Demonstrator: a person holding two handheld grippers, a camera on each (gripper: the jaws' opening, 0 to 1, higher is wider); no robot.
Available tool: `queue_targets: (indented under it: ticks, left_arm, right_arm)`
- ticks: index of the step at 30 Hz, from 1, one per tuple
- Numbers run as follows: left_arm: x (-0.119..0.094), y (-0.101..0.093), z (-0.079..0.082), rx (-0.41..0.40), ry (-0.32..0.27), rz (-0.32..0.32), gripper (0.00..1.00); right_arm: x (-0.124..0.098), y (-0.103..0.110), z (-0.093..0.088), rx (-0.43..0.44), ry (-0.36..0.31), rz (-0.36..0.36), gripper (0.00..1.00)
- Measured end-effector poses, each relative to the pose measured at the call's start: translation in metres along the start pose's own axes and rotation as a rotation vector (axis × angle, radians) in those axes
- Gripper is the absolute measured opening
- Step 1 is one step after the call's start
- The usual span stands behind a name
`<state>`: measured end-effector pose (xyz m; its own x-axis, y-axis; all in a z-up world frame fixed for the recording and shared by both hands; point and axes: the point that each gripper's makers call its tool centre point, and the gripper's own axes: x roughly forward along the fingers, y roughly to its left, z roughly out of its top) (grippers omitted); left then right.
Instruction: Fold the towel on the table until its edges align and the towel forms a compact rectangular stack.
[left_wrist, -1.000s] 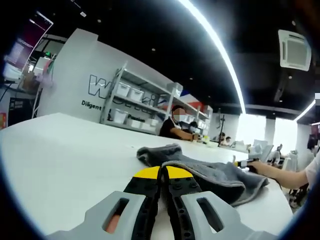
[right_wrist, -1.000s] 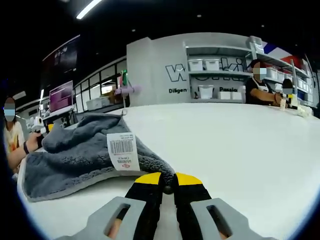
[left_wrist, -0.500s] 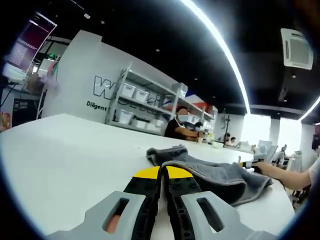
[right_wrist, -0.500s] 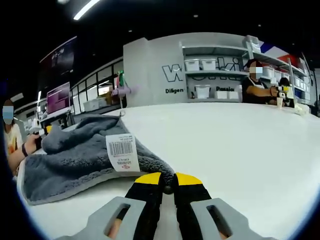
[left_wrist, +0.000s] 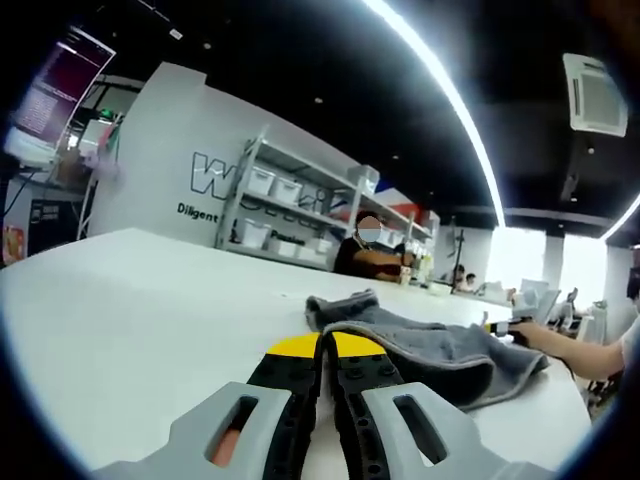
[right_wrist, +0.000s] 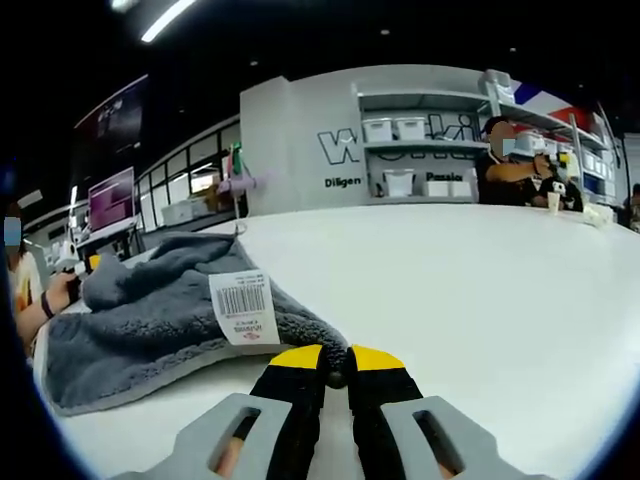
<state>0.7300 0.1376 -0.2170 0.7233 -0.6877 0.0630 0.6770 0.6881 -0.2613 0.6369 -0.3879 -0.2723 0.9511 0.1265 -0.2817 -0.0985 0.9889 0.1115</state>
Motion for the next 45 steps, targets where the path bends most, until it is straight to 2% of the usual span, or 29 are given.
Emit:
queue_targets:
  ticks: [45]
  left_arm:
    - [-0.004,0.007,0.000,0.026,0.002,0.061,0.02]
  right_arm:
    - [-0.004,-0.013,0.000,0.026,-0.004,-0.037,0.05]
